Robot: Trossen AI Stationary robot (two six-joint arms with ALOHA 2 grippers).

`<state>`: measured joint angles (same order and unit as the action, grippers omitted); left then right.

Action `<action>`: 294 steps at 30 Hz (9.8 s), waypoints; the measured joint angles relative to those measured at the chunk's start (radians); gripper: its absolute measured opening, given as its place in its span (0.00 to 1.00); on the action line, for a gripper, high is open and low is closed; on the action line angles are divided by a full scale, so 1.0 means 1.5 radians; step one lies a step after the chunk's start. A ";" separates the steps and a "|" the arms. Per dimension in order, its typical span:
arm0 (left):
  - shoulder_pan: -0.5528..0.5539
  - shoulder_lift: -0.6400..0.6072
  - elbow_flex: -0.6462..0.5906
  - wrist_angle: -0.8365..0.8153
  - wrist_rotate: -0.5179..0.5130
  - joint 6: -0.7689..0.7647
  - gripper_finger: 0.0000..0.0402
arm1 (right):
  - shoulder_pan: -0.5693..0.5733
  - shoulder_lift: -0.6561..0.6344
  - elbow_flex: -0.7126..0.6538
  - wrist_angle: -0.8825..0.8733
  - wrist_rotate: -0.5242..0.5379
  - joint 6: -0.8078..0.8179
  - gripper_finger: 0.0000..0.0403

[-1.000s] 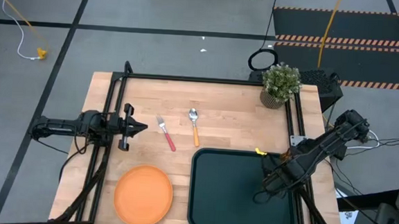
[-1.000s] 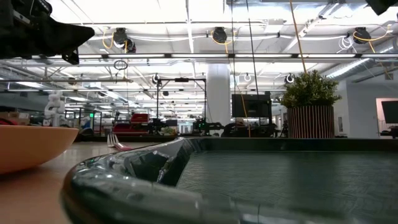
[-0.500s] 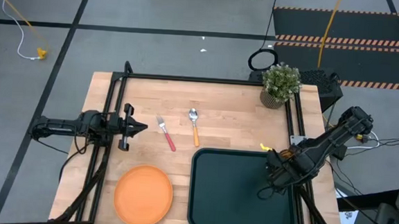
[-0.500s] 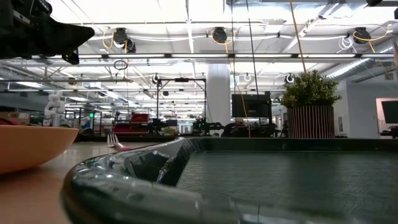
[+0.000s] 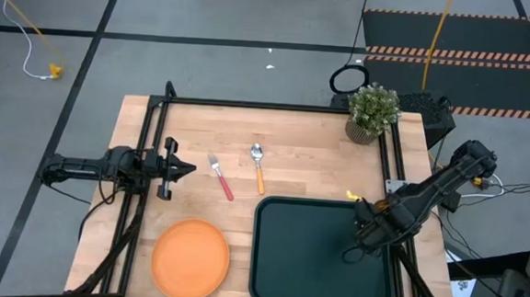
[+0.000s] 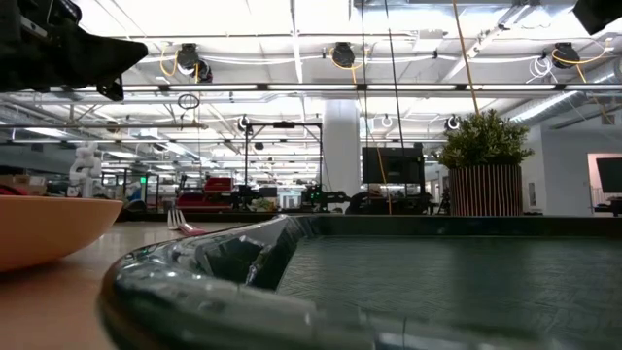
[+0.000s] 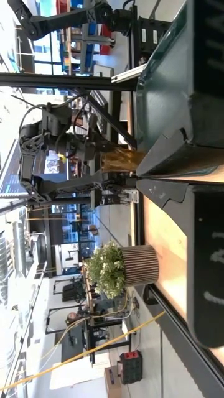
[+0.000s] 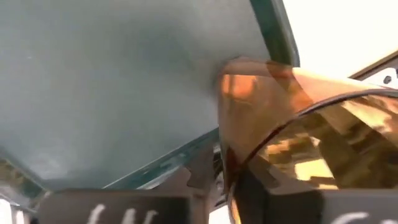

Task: Pick and place plate/cup/fork/spoon on tray
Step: Put the brown cup on the top right of the black tray, then put the orange plate on the bottom left of the brown cup

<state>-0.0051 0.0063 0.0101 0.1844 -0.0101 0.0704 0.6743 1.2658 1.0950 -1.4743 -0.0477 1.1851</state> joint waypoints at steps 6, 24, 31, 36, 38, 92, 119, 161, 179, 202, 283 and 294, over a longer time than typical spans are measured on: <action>0.000 0.000 0.000 0.000 0.000 0.000 0.06 | 0.000 0.001 0.000 -0.025 0.016 0.000 0.25; -0.001 0.000 0.000 0.009 0.007 -0.076 0.06 | 0.000 -0.008 0.019 -0.035 0.067 0.020 0.53; -0.008 0.005 0.031 0.011 0.008 -0.096 0.06 | 0.000 -0.025 0.078 -0.057 0.094 0.060 0.58; -0.038 0.058 0.088 -0.048 0.008 -0.114 0.06 | 0.000 -0.035 0.107 -0.058 0.104 0.060 0.59; -0.053 0.096 0.116 -0.068 0.008 -0.122 0.06 | 0.000 -0.040 0.111 -0.058 0.123 0.060 0.59; -0.691 1.248 0.928 -0.608 -0.112 -0.711 0.53 | 0.005 -0.049 -0.173 0.910 0.573 -0.485 0.59; -0.765 1.304 0.923 -0.636 -0.210 -0.782 0.26 | -0.045 0.017 -0.173 1.140 0.571 -0.590 0.58; -0.759 1.290 0.928 -0.670 -0.232 -0.594 0.04 | -0.043 0.029 -0.173 1.168 0.535 -0.601 0.58; -0.643 1.177 1.030 -0.707 -0.259 -0.179 0.01 | -0.030 0.014 -0.173 1.165 0.534 -0.724 0.58; -0.389 1.183 1.047 -0.510 -0.183 0.268 0.02 | 0.006 -0.201 -0.173 0.936 0.537 -0.695 0.58; -0.218 1.363 1.047 -0.252 -0.058 0.273 0.33 | 0.004 -0.305 -0.173 0.899 0.605 -0.833 0.58; -0.191 1.378 1.046 -0.357 -0.064 0.172 0.33 | 0.004 -0.305 -0.173 0.880 0.606 -0.817 0.58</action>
<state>-0.2917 2.0736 1.5792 -0.3515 -0.1059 0.3289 0.6807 0.8082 0.8356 -0.1547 0.8608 -0.0404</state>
